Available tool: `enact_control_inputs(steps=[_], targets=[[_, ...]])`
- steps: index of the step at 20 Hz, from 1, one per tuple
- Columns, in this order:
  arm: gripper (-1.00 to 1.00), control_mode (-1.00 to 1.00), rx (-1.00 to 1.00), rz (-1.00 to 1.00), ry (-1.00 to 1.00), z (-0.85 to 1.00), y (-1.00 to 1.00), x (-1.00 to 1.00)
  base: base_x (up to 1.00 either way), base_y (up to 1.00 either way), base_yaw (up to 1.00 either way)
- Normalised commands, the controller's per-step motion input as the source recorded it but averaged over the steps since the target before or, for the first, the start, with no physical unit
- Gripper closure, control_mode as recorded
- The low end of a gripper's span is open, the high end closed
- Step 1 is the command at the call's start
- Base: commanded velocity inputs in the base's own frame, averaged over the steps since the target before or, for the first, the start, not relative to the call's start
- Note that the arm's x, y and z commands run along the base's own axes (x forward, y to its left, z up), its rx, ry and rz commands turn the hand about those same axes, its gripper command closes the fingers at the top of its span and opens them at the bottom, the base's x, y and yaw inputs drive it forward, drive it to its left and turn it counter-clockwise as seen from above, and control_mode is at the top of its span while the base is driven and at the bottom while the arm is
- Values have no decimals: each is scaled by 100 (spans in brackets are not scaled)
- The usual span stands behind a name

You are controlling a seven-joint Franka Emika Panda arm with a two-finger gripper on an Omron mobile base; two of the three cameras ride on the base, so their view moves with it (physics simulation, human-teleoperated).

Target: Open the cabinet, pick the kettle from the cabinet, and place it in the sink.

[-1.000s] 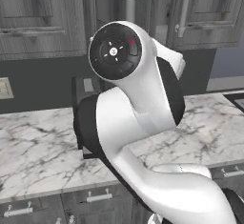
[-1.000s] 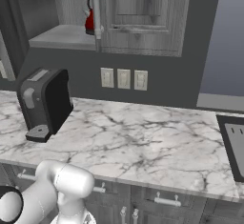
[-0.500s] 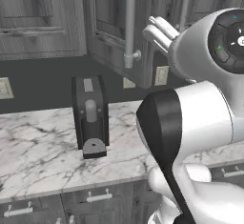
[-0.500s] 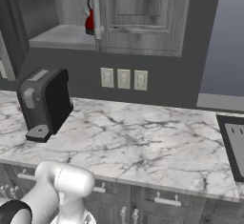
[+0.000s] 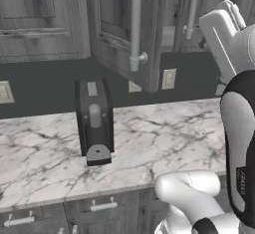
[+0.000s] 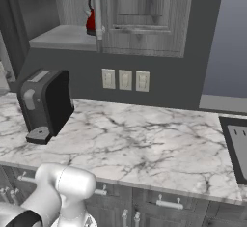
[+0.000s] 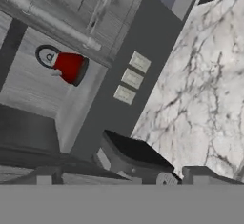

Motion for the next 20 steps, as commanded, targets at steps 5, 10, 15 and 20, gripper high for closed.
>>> enact_control_inputs(steps=[5,10,15,20], targets=[[-100,-100,33,18,6,-3,-39,18,0,0,0],[-100,-100,30,19,17,-2,-24,30,0,0,0],[-100,-100,10,21,10,-14,14,37,0,0,0],[-100,-100,11,20,2,-12,14,45,0,0,0]])
